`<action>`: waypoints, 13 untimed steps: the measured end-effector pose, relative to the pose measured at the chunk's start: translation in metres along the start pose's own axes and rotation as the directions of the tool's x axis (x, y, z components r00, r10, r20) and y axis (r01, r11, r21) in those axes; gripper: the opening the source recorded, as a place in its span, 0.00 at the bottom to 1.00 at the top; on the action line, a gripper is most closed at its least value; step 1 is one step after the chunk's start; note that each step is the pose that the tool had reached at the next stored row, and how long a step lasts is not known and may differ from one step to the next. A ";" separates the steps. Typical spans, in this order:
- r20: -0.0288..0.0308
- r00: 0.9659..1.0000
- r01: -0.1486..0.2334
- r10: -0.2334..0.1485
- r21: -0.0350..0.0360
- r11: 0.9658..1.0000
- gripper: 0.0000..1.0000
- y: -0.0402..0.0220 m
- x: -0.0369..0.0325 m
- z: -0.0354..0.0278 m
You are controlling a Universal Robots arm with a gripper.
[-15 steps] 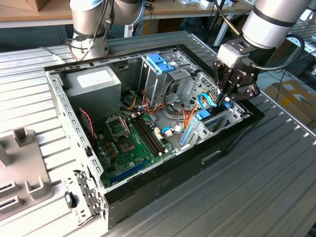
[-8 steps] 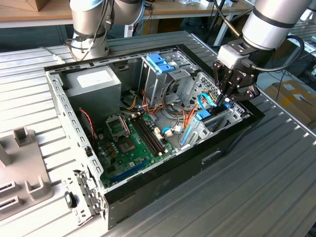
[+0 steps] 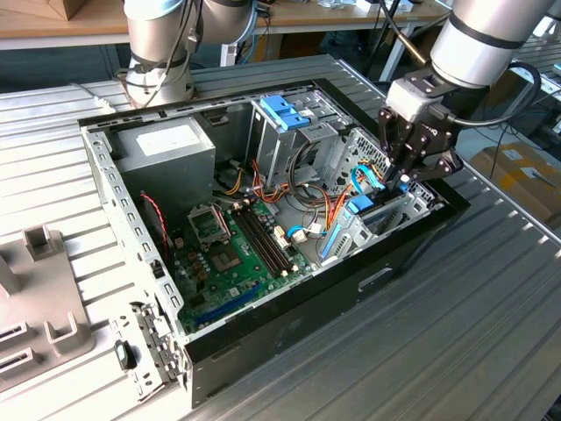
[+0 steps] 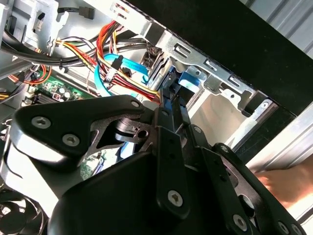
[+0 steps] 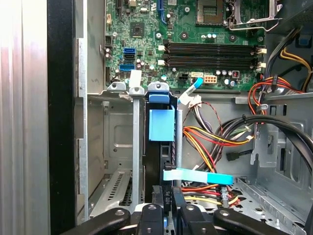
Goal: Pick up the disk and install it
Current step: 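Insert the second disk wire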
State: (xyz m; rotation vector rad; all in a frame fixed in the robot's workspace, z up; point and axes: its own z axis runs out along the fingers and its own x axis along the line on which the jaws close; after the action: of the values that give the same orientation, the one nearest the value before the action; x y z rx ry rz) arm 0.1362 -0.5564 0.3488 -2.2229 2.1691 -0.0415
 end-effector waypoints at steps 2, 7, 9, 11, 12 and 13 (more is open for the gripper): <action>0.000 1.000 0.000 0.000 0.000 1.000 0.22 -0.0002 0.0000 -0.0047; 0.000 1.000 0.000 0.000 0.001 1.000 0.22 -0.0004 -0.0001 -0.0148; 0.000 1.000 0.000 0.000 0.001 1.000 0.22 -0.0004 -0.0001 -0.0153; 0.000 1.000 0.000 0.000 0.001 1.000 0.22 -0.0001 -0.0001 -0.0156; 0.000 1.000 0.000 0.000 0.001 1.000 0.22 0.0013 -0.0002 -0.0158; 0.000 1.000 0.000 0.000 0.001 1.000 0.22 0.0040 -0.0002 -0.0159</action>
State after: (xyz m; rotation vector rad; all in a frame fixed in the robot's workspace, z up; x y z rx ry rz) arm 0.1315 -0.5563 0.3645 -2.2226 2.1689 -0.0431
